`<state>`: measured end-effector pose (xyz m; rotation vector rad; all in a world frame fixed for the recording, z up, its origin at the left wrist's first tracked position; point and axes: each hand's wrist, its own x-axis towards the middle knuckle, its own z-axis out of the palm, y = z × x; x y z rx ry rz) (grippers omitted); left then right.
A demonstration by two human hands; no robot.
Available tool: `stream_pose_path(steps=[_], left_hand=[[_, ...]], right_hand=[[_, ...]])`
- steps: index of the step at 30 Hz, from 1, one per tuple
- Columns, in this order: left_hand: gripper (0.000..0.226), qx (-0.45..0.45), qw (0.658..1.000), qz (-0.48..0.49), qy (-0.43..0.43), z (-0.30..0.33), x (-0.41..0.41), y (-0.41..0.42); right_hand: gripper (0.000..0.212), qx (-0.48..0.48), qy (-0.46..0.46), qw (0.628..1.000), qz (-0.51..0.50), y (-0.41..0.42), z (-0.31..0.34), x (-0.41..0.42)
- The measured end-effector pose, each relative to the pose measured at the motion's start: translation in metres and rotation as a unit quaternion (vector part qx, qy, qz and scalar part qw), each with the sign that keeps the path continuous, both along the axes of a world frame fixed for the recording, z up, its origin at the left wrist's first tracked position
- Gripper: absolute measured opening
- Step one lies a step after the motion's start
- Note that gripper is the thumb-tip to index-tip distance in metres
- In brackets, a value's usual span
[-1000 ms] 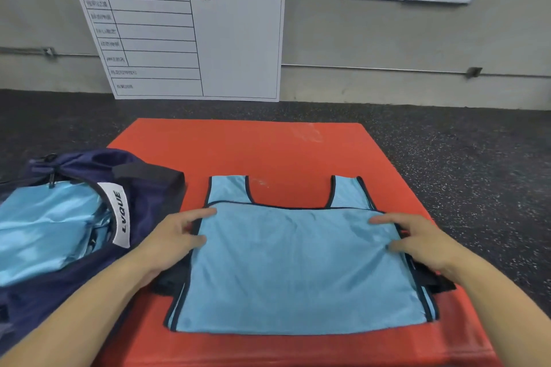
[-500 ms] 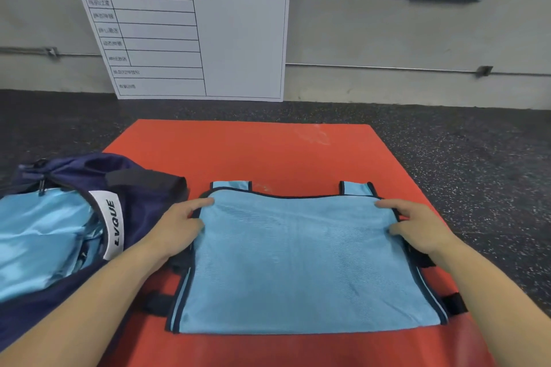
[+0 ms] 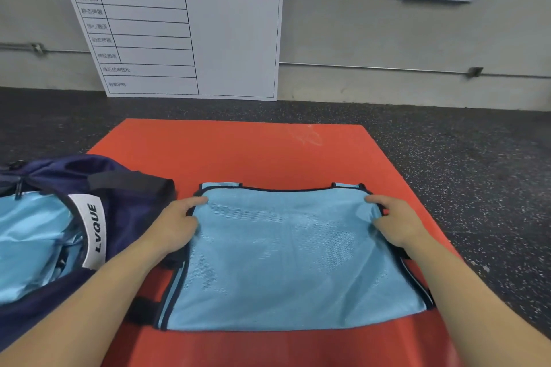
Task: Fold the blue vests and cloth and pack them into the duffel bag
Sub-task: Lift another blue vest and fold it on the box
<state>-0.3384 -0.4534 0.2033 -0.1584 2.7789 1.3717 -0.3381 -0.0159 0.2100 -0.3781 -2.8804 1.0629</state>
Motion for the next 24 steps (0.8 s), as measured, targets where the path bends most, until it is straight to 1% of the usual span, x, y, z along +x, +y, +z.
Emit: stream_pose_path(steps=[1, 2, 3, 4, 5, 6, 7, 8, 10, 11, 13, 15, 16, 18, 19, 22, 24], left_hand=[[0.057, -0.025, 1.000, -0.018, -0.003, 0.000, 0.000, -0.001], [0.057, -0.095, 0.995, -0.038, 0.005, 0.002, 0.001, -0.002], [0.058, -0.197, 0.979, -0.048, 0.035, 0.004, 0.002, 0.001], [0.056, -0.293, 0.949, -0.049, 0.100, 0.004, 0.004, 0.008], [0.049, -0.350, 0.916, -0.048, 0.189, 0.003, 0.007, 0.020], [0.043, -0.366, 0.892, -0.065, 0.257, 0.000, 0.010, 0.036], [0.042, -0.365, 0.882, -0.096, 0.284, -0.003, 0.017, 0.056], [0.045, -0.357, 0.879, -0.135, 0.285, -0.010, 0.023, 0.076], [0.053, -0.350, 0.892, -0.178, 0.222, -0.029, 0.033, 0.105], [0.055, -0.357, 0.896, -0.182, 0.192, -0.036, 0.037, 0.111], [0.063, -0.368, 0.901, -0.175, 0.149, -0.045, 0.041, 0.105], [0.077, -0.372, 0.908, -0.156, 0.117, -0.049, 0.037, 0.087], [0.084, -0.375, 0.910, -0.145, 0.101, -0.049, 0.035, 0.076], [0.091, -0.391, 0.910, -0.115, 0.072, -0.047, 0.031, 0.054], [0.093, -0.402, 0.908, -0.099, 0.063, -0.046, 0.030, 0.045], [0.095, -0.409, 0.910, -0.057, 0.047, -0.043, 0.031, 0.029], [0.088, -0.422, 0.902, -0.052, 0.078, -0.039, 0.036, 0.038]], right_hand=[[0.067, 0.023, -0.011, 1.000, 0.005, -0.001, -0.001, -0.001], [0.067, 0.062, -0.018, 0.998, 0.006, -0.005, -0.003, -0.002], [0.066, 0.121, -0.013, 0.993, 0.004, -0.012, -0.004, -0.003], [0.064, 0.187, 0.004, 0.982, 0.003, -0.024, -0.003, -0.001], [0.062, 0.237, 0.036, 0.971, 0.017, -0.042, 0.000, 0.002], [0.059, 0.256, 0.071, 0.962, 0.056, -0.064, 0.003, 0.005], [0.056, 0.258, 0.090, 0.955, 0.112, -0.089, 0.004, 0.009], [0.056, 0.251, 0.096, 0.949, 0.166, -0.115, 0.002, 0.014], [0.075, 0.234, 0.071, 0.938, 0.246, -0.155, -0.015, 0.024], [0.084, 0.237, 0.052, 0.932, 0.270, -0.165, -0.025, 0.028], [0.090, 0.252, 0.023, 0.926, 0.280, -0.162, -0.044, 0.027], [0.085, 0.261, 0.019, 0.931, 0.252, -0.140, -0.048, 0.021], [0.079, 0.271, 0.012, 0.934, 0.234, -0.123, -0.049, 0.018], [0.067, 0.281, -0.009, 0.941, 0.185, -0.084, -0.051, 0.014], [0.066, 0.282, -0.021, 0.946, 0.159, -0.065, -0.048, 0.014], [0.070, 0.311, -0.041, 0.945, 0.093, -0.033, -0.044, 0.020], [0.076, 0.322, -0.022, 0.942, 0.087, -0.046, -0.037, 0.024]])
